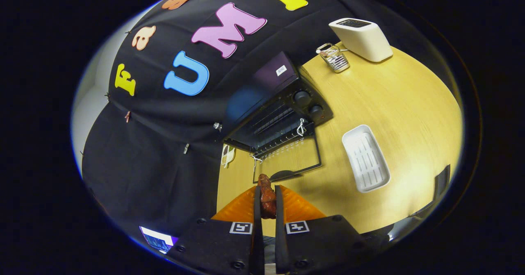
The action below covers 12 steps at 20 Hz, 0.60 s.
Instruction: Open the toaster oven, put the food inside, and close the toaster oven door.
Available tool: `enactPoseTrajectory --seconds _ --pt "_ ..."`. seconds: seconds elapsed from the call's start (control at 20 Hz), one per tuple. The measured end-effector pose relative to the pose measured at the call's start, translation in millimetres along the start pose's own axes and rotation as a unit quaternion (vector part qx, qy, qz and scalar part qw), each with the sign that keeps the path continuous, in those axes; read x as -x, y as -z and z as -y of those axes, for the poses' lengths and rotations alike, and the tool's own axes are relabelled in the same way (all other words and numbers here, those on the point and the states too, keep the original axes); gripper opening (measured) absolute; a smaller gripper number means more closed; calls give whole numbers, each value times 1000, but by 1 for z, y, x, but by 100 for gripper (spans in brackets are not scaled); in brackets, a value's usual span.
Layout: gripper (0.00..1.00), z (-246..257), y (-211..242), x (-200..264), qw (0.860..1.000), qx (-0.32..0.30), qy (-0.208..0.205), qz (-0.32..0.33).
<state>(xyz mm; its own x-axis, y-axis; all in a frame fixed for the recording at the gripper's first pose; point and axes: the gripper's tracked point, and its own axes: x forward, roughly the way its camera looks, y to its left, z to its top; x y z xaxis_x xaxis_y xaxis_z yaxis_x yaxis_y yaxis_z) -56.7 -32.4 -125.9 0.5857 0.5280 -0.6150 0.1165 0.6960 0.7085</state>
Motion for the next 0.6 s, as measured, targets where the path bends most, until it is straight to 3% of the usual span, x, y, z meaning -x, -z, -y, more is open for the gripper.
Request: enactPoseTrajectory --seconds 0.3,0.6 --pt "15 -32 15 -38 1000 -1 -9 23" --pt "15 -42 13 -65 997 -48 -14 59"
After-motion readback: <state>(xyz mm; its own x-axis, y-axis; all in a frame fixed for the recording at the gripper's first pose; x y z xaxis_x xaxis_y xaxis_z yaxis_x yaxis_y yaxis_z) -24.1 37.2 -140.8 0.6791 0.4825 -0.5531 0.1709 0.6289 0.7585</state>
